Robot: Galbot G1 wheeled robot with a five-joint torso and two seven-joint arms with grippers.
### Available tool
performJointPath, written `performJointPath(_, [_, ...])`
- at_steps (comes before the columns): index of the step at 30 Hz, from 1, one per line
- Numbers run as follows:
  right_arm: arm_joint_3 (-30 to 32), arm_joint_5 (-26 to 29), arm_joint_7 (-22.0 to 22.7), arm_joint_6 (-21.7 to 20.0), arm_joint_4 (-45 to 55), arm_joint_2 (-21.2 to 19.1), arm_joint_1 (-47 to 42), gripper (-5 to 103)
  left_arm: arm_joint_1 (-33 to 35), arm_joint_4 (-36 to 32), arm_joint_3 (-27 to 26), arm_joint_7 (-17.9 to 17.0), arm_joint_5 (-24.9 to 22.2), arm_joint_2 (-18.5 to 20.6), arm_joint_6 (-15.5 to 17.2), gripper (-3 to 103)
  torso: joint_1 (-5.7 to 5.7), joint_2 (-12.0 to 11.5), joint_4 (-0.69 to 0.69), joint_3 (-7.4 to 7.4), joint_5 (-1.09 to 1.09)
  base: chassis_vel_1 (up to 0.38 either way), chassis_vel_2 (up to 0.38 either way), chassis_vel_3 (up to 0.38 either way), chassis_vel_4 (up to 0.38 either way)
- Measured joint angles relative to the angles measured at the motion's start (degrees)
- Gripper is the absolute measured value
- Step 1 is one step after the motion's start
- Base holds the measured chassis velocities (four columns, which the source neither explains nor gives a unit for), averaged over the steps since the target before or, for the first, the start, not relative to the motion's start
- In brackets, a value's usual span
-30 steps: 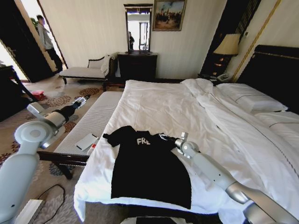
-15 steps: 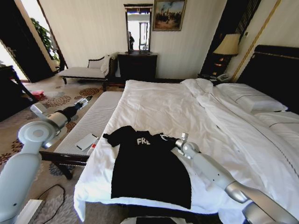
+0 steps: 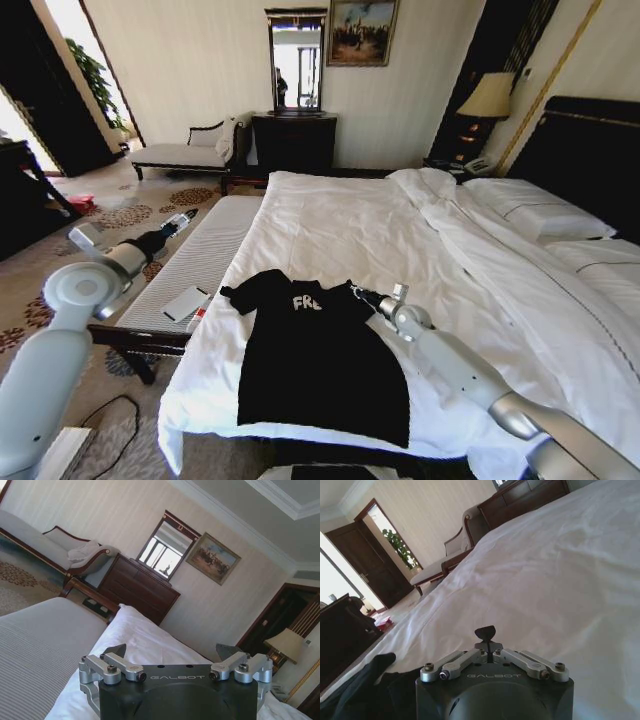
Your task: Fold the clothes on the bed.
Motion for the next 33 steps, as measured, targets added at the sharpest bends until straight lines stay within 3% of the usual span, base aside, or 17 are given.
performJointPath(11, [7.78,2.13,10.58,3.86,7.07,-3.48,-5.84,0,-1.17,0.07,2.09,0.11,0.95,-2.34,-0.22,100,0.0,0.0,-0.02,-0.01,0.0,0.0,0.0,0.0,0.0])
performJointPath(23, [8.4,2.58,16.3,5.51,5.95,-3.17,-3.45,0,-1.37,0.33,2.85,0.51,1.67,-3.14,-0.43,100,0.0,0.0,0.0,0.0,0.0,0.0,0.0,0.0,0.0])
performJointPath(33, [10.06,3.89,18.33,5.36,4.97,-4.13,-1.68,0,-1.83,0.26,3.81,0.66,1.68,-3.61,-0.48,100,0.0,0.0,-0.02,0.0,0.0,0.0,0.0,0.0,0.0])
